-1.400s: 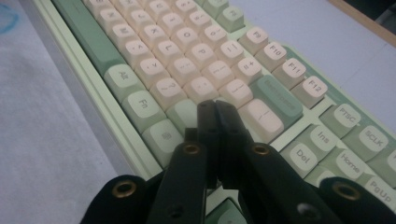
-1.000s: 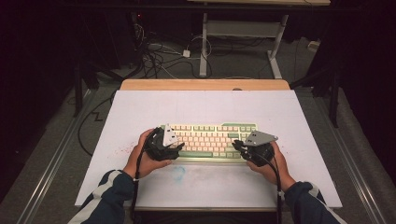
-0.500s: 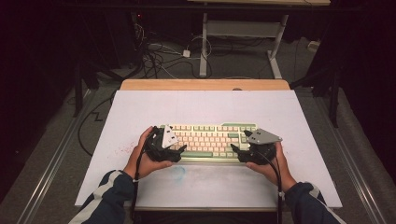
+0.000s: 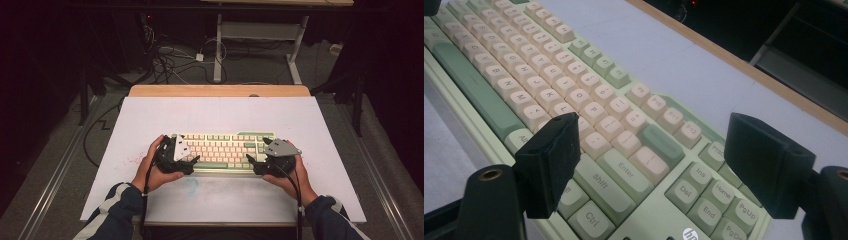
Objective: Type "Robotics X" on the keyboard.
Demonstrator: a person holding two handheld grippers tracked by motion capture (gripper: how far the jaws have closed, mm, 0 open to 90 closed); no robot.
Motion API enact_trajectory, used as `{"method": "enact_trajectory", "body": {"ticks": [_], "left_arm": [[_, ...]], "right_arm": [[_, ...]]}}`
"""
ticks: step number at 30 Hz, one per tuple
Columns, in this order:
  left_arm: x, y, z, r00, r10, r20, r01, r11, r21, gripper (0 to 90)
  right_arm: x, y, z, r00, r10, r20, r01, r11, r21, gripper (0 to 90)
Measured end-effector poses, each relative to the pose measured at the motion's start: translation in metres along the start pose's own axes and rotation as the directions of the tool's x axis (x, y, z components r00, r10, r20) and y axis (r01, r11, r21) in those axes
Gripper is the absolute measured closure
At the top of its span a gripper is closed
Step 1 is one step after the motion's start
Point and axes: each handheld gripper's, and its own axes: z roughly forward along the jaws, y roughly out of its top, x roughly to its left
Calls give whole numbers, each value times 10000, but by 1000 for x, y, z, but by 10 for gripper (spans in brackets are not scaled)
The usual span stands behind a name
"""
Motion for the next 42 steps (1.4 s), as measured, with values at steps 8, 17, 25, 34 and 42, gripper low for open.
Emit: {"method": "enact_trajectory", "body": {"ticks": [8, 17, 25, 34, 42], "left_arm": [[-2, 3, -6, 9999, 42, -99, -44, 9997, -220, 174], [-4, 2, -13, 9998, 197, -95, -199, 9996, -203, 174], [-4, 2, -22, 9995, 297, -44, -298, 9992, -252, 174], [1, 3, -34, 9993, 338, -154, -342, 9991, -259, 174], [2, 0, -42, 9992, 385, -145, -388, 9989, -252, 174]], "right_arm": [[4, 2, -6, 9999, -123, 21, 123, 9999, -60, 233], [5, 4, -15, 9999, -137, 34, 138, 9997, -216, 233], [6, 6, -25, 9998, -186, 26, 187, 9992, -366, 233], [4, 4, -37, 9997, -127, 198, 136, 9989, -452, 234], [5, 3, -46, 9995, -192, 247, 203, 9987, -460, 233]]}}
